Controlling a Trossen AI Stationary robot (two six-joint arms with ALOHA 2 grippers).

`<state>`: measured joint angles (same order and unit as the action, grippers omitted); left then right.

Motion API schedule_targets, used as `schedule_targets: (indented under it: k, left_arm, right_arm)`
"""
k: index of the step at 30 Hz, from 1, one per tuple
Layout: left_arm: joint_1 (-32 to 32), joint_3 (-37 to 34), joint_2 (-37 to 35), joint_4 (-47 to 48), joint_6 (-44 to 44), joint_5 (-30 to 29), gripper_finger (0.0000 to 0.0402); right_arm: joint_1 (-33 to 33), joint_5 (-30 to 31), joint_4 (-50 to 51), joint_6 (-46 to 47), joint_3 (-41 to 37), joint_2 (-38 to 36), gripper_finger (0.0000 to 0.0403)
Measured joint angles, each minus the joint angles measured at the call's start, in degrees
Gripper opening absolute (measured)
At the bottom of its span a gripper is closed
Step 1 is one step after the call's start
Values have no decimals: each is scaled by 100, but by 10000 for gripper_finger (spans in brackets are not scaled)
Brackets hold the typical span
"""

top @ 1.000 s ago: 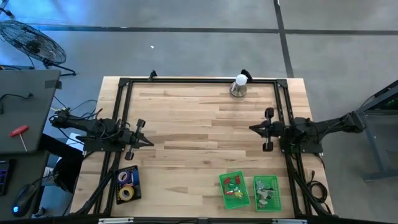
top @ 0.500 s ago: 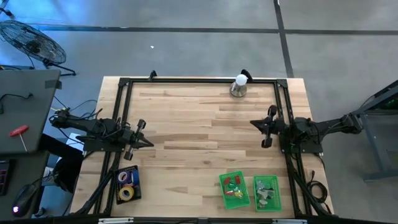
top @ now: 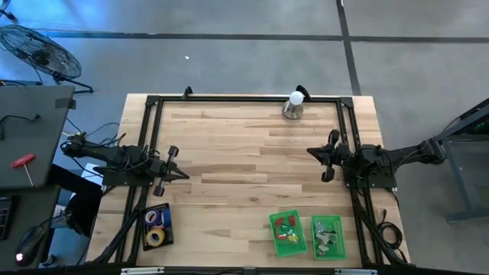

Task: Pick and place Stapler, Stapler remover, tape
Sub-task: Return to Home Position

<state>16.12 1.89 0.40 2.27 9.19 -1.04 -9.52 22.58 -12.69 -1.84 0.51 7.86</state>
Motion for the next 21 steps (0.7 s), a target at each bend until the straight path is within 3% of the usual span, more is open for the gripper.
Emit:
schedule_targets:
  k: [7, 13, 21]
  left_arm:
    - [0, -8, 0, -111, 284, -135, 0]
    - [0, -9, -1, -224, 267, -1006, 0]
    - [2, -4, 0, -215, 107, -699, 0]
  right_arm:
    - [0, -1, 0, -7, -2, 0, 0]
    - [0, -1, 0, -7, -2, 0, 0]
    - [-1, -1, 0, -7, -2, 0, 0]
